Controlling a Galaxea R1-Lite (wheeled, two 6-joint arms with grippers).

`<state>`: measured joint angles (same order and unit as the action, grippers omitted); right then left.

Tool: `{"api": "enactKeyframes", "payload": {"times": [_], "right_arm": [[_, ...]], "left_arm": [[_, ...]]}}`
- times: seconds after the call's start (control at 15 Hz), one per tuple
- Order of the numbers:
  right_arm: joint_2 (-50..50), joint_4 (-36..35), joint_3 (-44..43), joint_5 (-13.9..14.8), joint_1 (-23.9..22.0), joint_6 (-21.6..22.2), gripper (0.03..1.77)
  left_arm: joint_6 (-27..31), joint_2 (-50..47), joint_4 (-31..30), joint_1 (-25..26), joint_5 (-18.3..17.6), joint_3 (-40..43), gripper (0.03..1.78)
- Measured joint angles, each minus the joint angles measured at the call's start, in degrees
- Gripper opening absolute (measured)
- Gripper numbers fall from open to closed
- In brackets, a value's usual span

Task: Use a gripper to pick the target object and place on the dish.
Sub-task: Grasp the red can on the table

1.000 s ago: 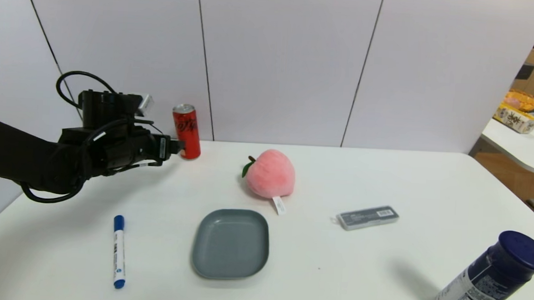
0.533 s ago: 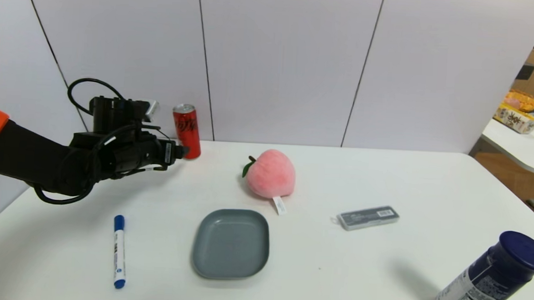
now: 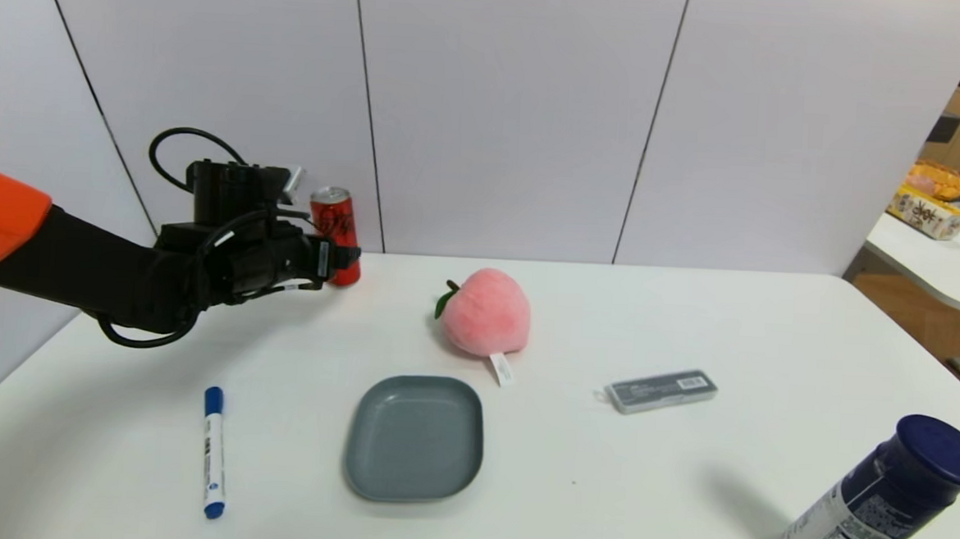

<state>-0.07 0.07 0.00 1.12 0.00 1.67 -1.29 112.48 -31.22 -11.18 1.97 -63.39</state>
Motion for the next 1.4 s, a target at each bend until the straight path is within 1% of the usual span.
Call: {"api": "enactKeyframes", "payload": {"times": [0.33, 1.0, 1.27, 1.4], "right_arm": [[0.0, 0.0, 0.0, 0.0, 0.0, 0.0, 1.71], [0.0, 0.0, 0.0, 0.0, 0.0, 0.0, 1.71], [0.0, 0.0, 0.0, 0.0, 0.0, 0.0, 1.71], [0.0, 0.0, 0.0, 0.0, 0.0, 0.0, 1.71]], "left_arm": [[0.1, 2.5, 0.0, -0.3, -0.5, -3.7, 1.69], [0.1, 7.6, -0.2, -0.3, -0.2, -8.4, 1.69], [0.1, 9.2, -1.1, -0.1, -0.2, -10.0, 1.69], [0.0, 10.0, -2.9, -0.1, -0.2, -10.6, 1.69]]}}
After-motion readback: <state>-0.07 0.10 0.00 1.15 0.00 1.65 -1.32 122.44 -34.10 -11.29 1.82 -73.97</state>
